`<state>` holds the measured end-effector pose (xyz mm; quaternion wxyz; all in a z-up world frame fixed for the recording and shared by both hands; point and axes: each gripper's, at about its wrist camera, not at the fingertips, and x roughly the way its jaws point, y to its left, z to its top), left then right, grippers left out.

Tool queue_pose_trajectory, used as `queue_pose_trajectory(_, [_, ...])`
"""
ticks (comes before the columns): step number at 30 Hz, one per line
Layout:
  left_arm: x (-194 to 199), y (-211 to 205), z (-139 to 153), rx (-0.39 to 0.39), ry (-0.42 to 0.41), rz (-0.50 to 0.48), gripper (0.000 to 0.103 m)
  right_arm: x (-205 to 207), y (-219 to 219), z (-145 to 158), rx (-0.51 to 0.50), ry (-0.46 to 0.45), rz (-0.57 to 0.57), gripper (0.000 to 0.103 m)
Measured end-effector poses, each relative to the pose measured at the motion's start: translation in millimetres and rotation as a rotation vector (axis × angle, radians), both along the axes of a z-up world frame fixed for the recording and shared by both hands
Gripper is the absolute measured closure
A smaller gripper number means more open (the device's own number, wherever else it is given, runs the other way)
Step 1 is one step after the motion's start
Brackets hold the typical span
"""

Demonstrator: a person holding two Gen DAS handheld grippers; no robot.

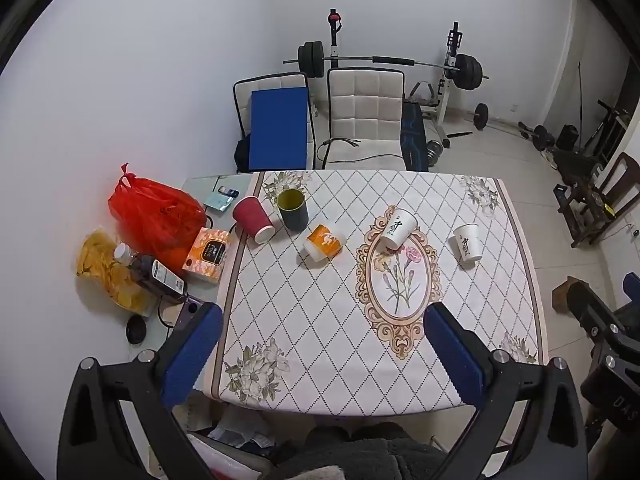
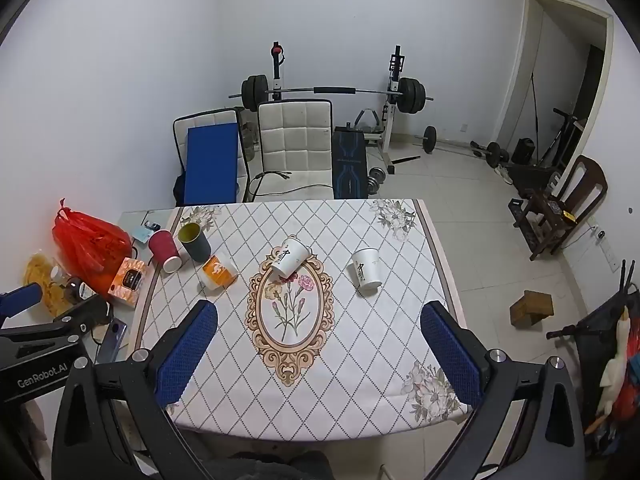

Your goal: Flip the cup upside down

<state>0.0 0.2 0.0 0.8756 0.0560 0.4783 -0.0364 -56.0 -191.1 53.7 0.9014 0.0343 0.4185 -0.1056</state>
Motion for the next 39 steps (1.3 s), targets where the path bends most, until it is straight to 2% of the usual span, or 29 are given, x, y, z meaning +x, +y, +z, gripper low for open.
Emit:
queue_pose_trajectory(15, [-1, -5, 2, -0.002, -0.003, 0.001, 0.000, -13, -2, 9, 0.013, -0.009, 0.000, 0.000])
queue_pose_trajectory(39, [-1, -8, 8, -0.007, -0.008, -0.001, 0.000, 0, 0, 10, 0.020, 0.001, -0.008, 0.000])
